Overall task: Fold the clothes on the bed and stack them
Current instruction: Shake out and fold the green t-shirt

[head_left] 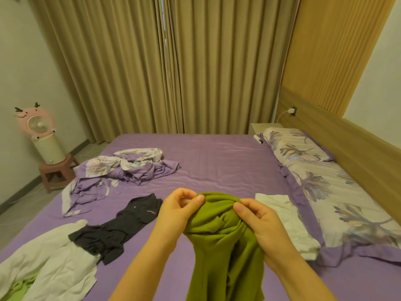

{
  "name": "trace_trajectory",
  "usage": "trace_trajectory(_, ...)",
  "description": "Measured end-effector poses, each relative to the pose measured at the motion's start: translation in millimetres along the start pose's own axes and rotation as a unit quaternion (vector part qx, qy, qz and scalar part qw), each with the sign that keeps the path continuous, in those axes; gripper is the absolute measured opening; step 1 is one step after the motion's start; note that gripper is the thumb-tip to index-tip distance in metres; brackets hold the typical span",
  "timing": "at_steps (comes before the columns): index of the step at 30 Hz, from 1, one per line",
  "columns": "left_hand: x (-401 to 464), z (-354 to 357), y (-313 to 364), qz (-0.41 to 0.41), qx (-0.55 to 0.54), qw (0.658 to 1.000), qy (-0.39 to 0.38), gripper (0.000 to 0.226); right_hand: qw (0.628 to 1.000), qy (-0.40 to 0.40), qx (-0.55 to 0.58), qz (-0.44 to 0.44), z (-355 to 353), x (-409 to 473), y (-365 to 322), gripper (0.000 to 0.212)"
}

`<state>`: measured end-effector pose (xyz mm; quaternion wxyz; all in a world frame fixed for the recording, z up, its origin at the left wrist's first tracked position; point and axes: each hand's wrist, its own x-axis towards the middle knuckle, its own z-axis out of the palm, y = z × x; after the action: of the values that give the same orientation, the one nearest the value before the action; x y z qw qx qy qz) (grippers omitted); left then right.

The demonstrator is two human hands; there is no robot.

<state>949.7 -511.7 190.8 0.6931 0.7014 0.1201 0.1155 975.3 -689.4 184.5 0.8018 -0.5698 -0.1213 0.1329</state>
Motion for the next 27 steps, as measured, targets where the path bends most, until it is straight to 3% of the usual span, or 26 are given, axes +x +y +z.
trace_trajectory(4, -23, -7, -6, 0.206, 0.131, 0.970, 0.013, 0.027, 0.999, -0.005, 0.039, 0.024, 14, 7, -1, 0.030)
trace_trajectory(8, -37, -2, -6, 0.208, 0.189, 0.958, -0.049, 0.036, 0.997, 0.007, 0.064, 0.033, 21, 11, 2, 0.033)
trace_trajectory(10, -36, -4, -11, 0.243, 0.220, 0.944, -0.042, 0.029, 0.999, 0.018, 0.042, 0.023, 19, 12, 4, 0.034)
trace_trajectory(13, -31, -11, -12, 0.330, 0.300, 0.895, -0.006, 0.023, 0.999, 0.034, 0.001, 0.012, 13, 12, 4, 0.033)
trace_trajectory(15, -29, -15, -4, 0.338, 0.295, 0.894, 0.024, 0.023, 0.999, 0.044, -0.011, 0.019, 6, 13, 5, 0.031)
trace_trajectory(16, -30, -16, 4, 0.298, 0.236, 0.924, 0.027, 0.025, 0.998, 0.054, -0.023, 0.022, 3, 13, 6, 0.031)
trace_trajectory(18, -29, -14, 20, 0.122, 0.013, 0.992, -0.013, 0.037, 0.996, 0.070, -0.052, 0.023, -2, 12, 7, 0.033)
trace_trajectory(21, -23, -7, 25, -0.082, -0.190, 0.976, -0.071, 0.045, 0.990, 0.076, -0.118, 0.000, -6, 11, 7, 0.039)
trace_trajectory(24, -24, 4, 23, -0.141, -0.220, 0.962, -0.076, 0.042, 0.982, 0.066, -0.164, -0.058, -1, 4, 5, 0.027)
trace_trajectory(27, -23, 12, 18, -0.154, -0.205, 0.965, -0.062, 0.045, 0.977, -0.015, -0.205, -0.063, 7, -5, 2, 0.032)
